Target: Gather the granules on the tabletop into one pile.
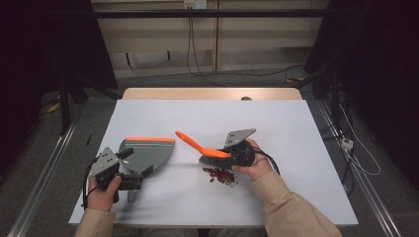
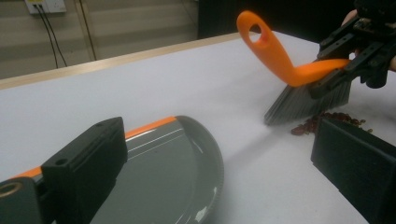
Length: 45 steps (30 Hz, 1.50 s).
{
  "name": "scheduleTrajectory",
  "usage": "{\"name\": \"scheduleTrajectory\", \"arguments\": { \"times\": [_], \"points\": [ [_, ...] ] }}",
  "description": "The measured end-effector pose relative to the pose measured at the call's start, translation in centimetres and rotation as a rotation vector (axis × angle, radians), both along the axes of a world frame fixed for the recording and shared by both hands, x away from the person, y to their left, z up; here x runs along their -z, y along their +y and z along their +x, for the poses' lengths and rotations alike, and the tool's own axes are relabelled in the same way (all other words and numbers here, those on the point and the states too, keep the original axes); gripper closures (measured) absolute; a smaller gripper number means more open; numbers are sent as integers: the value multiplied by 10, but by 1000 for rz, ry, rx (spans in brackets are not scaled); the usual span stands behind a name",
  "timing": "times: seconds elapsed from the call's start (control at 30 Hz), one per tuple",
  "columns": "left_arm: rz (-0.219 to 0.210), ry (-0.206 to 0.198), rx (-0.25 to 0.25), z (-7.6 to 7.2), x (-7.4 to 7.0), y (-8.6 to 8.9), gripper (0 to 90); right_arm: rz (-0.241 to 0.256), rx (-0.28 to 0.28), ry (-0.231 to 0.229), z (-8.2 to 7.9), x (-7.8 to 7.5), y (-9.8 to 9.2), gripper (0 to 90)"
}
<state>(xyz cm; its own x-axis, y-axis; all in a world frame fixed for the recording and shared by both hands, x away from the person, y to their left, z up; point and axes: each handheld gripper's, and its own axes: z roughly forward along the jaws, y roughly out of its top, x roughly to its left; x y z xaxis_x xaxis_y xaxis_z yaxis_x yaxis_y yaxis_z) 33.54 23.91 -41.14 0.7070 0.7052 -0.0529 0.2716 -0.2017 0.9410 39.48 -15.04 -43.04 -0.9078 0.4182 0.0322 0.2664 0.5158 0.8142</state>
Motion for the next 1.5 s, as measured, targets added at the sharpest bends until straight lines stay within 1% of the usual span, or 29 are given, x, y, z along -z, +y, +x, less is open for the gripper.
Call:
{"name": "scheduleTrajectory", "arguments": {
  "times": [0.03,0.1,0.13,0.27,0.3,0.4,0.5,0.53,0.6,0.63,0.7,0.73,0.83,0.87,0.93,0.97,1.0,1.07,1.1,1.13,1.2,1.23,1.3,1.33,1.37,1.4,1.47,1.5],
  "points": [
    [0,2,0,0,0,0,34,12,2,9,0,-1,-1,711],
    [5,1,2,0,-1,0,34,24,24,1,0,-4,-2,710],
    [8,2,-1,0,-2,1,34,32,29,4,0,-5,-4,710],
    [9,8,-6,0,-4,3,34,55,80,7,-2,-9,-12,710],
    [11,16,-7,0,-5,3,36,55,98,1,-3,-10,-15,710],
    [17,35,-12,0,-6,4,40,86,144,21,-6,-11,-22,710],
    [26,48,-10,-2,-7,4,40,82,202,25,-10,-14,-28,710],
    [28,54,-8,-2,-7,5,40,86,213,27,-12,-15,-30,711],
    [40,70,-4,-3,-6,6,40,108,238,32,-15,-17,-34,711],
    [49,74,-4,-4,-5,6,40,118,241,32,-16,-17,-36,711],
    [57,89,-10,-6,-4,7,44,126,259,36,-19,-17,-40,711],
    [73,93,-17,-7,-3,7,44,121,268,38,-20,-16,-41,710],
    [100,104,-30,-10,1,9,44,130,297,53,-23,-13,-46,711],
    [103,113,-42,-11,2,9,44,131,310,55,-24,-12,-48,710],
    [111,124,-46,-13,5,9,47,141,331,62,-26,-11,-51,711],
    [131,128,-56,-14,5,9,46,144,342,65,-26,-11,-53,710],
    [140,129,-58,-14,6,9,46,152,349,68,-27,-11,-55,711],
    [143,140,-73,-15,8,9,47,159,359,66,-28,-11,-58,710],
    [162,135,-73,-15,9,9,47,163,362,66,-28,-11,-59,711],
    [169,135,-77,-15,9,8,47,166,363,66,-29,-11,-60,711],
    [180,143,-81,-15,10,8,51,172,363,69,-29,-11,-61,711],
    [187,146,-92,-16,11,7,52,170,364,66,-29,-11,-61,711],
    [210,155,-101,-16,13,8,52,165,365,62,-29,-11,-61,711],
    [214,163,-111,-16,14,8,53,169,367,61,-30,-11,-61,711],
    [213,160,-122,-16,16,8,54,173,369,55,-30,-11,-61,711],
    [227,163,-127,-16,16,9,56,175,368,56,-30,-12,-61,711],
    [224,173,-138,-17,17,10,57,181,373,55,-30,-12,-61,710],
    [230,171,-145,-17,18,10,58,183,371,56,-30,-12,-61,710]
  ]
}}
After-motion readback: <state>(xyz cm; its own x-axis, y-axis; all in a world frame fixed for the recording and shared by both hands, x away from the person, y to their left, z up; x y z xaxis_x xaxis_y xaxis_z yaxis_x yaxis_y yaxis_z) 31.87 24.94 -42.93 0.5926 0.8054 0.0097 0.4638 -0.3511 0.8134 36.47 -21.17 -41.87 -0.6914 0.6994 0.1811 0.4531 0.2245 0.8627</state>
